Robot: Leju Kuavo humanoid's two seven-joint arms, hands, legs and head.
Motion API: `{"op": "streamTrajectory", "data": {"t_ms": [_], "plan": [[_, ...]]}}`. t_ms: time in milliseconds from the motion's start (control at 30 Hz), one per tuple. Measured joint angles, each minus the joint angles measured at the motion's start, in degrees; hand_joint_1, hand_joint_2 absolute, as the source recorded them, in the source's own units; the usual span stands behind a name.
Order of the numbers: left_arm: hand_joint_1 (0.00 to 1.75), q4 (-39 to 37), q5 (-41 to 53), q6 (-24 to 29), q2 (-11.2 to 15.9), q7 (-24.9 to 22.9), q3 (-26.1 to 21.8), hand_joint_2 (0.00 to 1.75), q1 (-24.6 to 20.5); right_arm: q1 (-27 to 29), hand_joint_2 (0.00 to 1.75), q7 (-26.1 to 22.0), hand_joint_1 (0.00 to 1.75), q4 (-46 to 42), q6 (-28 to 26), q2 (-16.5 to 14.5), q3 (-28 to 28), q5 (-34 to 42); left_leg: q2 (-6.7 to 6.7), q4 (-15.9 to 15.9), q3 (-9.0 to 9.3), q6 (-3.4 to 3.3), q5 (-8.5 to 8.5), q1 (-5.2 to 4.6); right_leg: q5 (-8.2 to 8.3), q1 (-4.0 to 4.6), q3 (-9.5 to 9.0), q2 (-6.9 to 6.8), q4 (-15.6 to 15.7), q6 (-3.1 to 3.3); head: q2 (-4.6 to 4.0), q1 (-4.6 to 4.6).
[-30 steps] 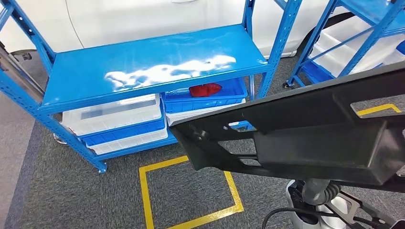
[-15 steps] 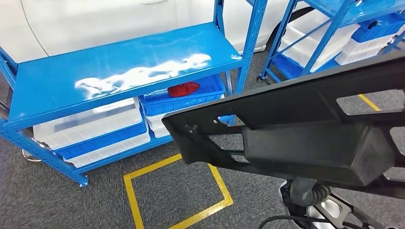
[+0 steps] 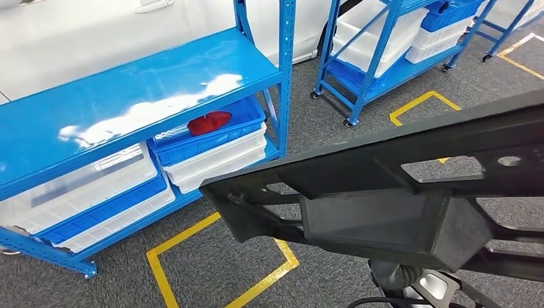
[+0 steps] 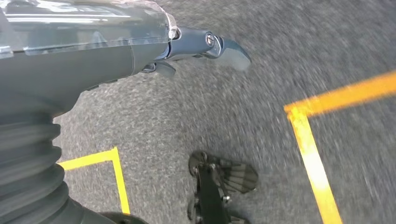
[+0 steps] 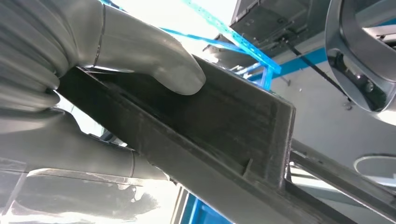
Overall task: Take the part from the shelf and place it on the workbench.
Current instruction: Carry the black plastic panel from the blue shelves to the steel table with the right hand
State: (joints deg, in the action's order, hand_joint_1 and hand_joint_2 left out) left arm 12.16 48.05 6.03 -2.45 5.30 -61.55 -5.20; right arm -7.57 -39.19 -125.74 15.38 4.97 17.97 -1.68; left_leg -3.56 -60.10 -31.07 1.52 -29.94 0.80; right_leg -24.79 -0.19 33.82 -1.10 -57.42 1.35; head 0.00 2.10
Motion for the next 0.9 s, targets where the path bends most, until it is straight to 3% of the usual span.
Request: {"op": "streamTrajectory", "data": {"t_ms": [33, 100, 133, 167, 233, 267, 300, 367, 433, 500, 567, 633, 667, 700, 800, 867, 900], "plan": [[0.0, 0.0, 0.0, -0.2, -0.2, 0.3, 0.0, 1.75, 0.0, -0.1, 1.75, 0.0, 1.75, 0.1, 0.2, 0.0, 0.0, 0.1, 1.63, -3.3, -1.49, 0.15, -1.9, 0.13, 0.12, -0.05, 0.01, 0.59, 0.1, 0.28, 0.0, 0.0], [0.0, 0.0, -0.1, -0.5, -0.4, 0.9, 0.0, 1.75, 0.3, -0.2, 1.75, 0.0, 1.75, 0.2, 0.5, 0.0, 0.1, 0.1, 2.99, -11.3, -5.3, 0.28, -5.37, 0.18, 0.21, 0.07, 0.16, 1.98, 0.0, 0.55, 0.0, 0.0], [0.0, 0.0, -0.1, -0.6, -0.5, 1.1, 0.0, 1.75, 0.4, -0.2, 1.75, 0.0, 1.75, 0.3, 0.5, 0.0, 0.1, 0.0, 3.14, -13.7, -6.59, 0.29, -5.8, 0.18, 0.23, 0.13, 0.19, 2.75, 0.0, 0.58, 0.0, 0.0], [0.0, 0.0, -0.1, -0.6, -0.6, 1.3, 0.0, 1.75, 0.5, -0.2, 1.75, 0.0, 1.75, 0.3, 0.5, 0.0, 0.1, -0.1, 3.21, -13.8, -6.83, 0.23, -4.99, 0.18, 0.24, 0.17, 0.17, 3.51, -0.1, 0.57, 0.0, 0.0], [0.0, 0.0, -0.1, -0.4, -0.7, 1.5, 0.0, 1.75, 0.5, -0.3, 1.75, 0.0, 1.75, 0.3, 0.6, 0.0, 0.1, -0.2, 4.14, -7.5, -4.24, -0.11, -0.63, 0.2, 0.2, 0.18, 0.07, 5.01, -0.3, 0.48, 0.0, 0.0], [0.0, 0.0, -0.1, -0.3, -0.7, 1.5, 0.0, 1.75, 0.5, -0.4, 1.75, 0.0, 1.75, 0.3, 0.7, 0.0, 0.1, -0.1, 5.62, -3.3, -2.47, -0.37, 1.19, 0.27, 0.16, 0.21, 0.12, 5.68, -0.5, 0.32, 0.0, -0.01], [0.0, 0.0, -0.1, -0.1, -0.7, 1.6, -0.1, 1.75, 0.4, -0.4, 1.75, 0.0, 1.75, 0.3, 0.8, 0.0, 0.1, -0.1, 6.9, -0.1, -1.14, -0.55, 2.39, 0.31, 0.15, 0.18, 0.28, 6.34, -0.7, 0.07, 0.0, 0.0], [0.0, 0.0, -0.1, 0.1, -0.8, 1.7, -0.2, 1.75, 0.5, -0.5, 1.75, 0.0, 1.75, 0.3, 1.0, 0.0, 0.0, 0.0, 8.21, 2.2, -0.25, -0.91, 2.71, 0.2, 0.32, -0.05, 0.76, 7.54, -0.9, -0.69, 0.0, -0.01], [0.0, 0.0, 0.1, 0.0, -0.8, 2.0, -0.3, 1.75, 0.4, -0.4, 1.75, 0.0, 1.75, 0.2, 0.8, 0.0, -0.1, -0.2, 6.9, 2.6, -0.11, -1.47, 3.1, 0.13, 0.57, -0.28, 1.11, 8.31, -0.8, -1.49, 0.0, -0.01], [0.0, 0.0, 0.3, -0.3, -0.9, 2.7, -0.3, 1.75, 0.2, -0.5, 1.75, 0.0, 1.75, 0.0, 0.2, 0.0, -0.2, -0.6, 5.44, 3.2, 0.1, -2.23, 3.53, 0.36, -0.85, -0.11, 2.29, 6.0, -3.0, -1.99, 0.0, -0.02], [0.0, 0.0, 0.3, -0.7, -0.8, 3.4, -0.3, 1.75, 0.2, -0.5, 1.75, 0.0, 1.75, -0.3, -0.9, 0.0, -0.2, -1.1, 3.9, 3.4, 0.13, -2.7, 3.62, 0.35, -4.46, -0.16, 5.49, 2.69, -9.6, -2.39, 0.0, -0.03], [0.0, 0.0, 0.2, -1.0, -0.7, 3.9, -0.3, 1.75, 0.2, -0.5, 1.75, 0.0, 1.75, -0.3, -2.1, 0.0, -0.2, -1.8, 2.29, 3.4, 0.1, -2.75, 3.52, 0.24, -7.02, -0.57, 8.79, 1.7, -16.4, -2.87, 0.0, -0.02], [0.0, 0.0, 0.1, -1.2, -0.7, 4.0, -0.3, 1.75, 0.2, -0.5, 1.75, 0.0, 1.75, -0.4, -2.7, 0.1, -0.2, -2.2, 1.52, 3.4, 0.12, -2.68, 3.46, 0.23, -6.8, -0.76, 9.14, 1.5, -17.2, -3.06, 0.0, -0.02], [0.0, 0.0, 0.1, -1.2, -0.7, 4.2, -0.3, 1.75, 0.1, -0.5, 1.75, 0.0, 1.75, -0.4, -3.2, 0.1, -0.1, -2.4, 0.81, 3.4, 0.2, -2.56, 3.37, 0.23, -5.54, -0.92, 8.18, 1.2, -15.5, -3.16, 0.0, -0.02], [0.0, 0.0, 0.0, -1.3, -0.7, 4.7, -0.4, 1.75, -0.2, -1.1, 1.75, 0.0, 1.75, -0.4, -4.4, 0.2, 0.3, -2.8, -0.87, 3.3, 0.73, -1.89, 2.94, 0.04, -0.94, -0.79, 1.6, -1.73, -3.6, -2.66, 0.0, -0.02], [0.0, 0.0, -0.1, -1.4, -0.5, 4.9, -0.4, 1.75, -0.3, -1.8, 1.75, 0.0, 1.75, -0.4, -5.3, 0.3, 0.6, -3.1, -1.81, 3.3, 0.99, -1.2, 2.66, -0.2, -0.47, -0.32, 0.08, -2.63, -0.5, -1.94, 0.0, -0.02], [0.0, 0.0, -0.1, -1.4, -0.5, 4.9, -0.5, 1.75, -0.3, -2.2, 1.75, 0.0, 1.75, -0.4, -5.8, 0.4, 0.8, -3.2, -2.3, 3.3, 1.11, -0.84, 2.58, -0.26, -0.4, -0.14, 0.2, -2.0, -0.5, -1.61, 0.0, -0.02]]}}
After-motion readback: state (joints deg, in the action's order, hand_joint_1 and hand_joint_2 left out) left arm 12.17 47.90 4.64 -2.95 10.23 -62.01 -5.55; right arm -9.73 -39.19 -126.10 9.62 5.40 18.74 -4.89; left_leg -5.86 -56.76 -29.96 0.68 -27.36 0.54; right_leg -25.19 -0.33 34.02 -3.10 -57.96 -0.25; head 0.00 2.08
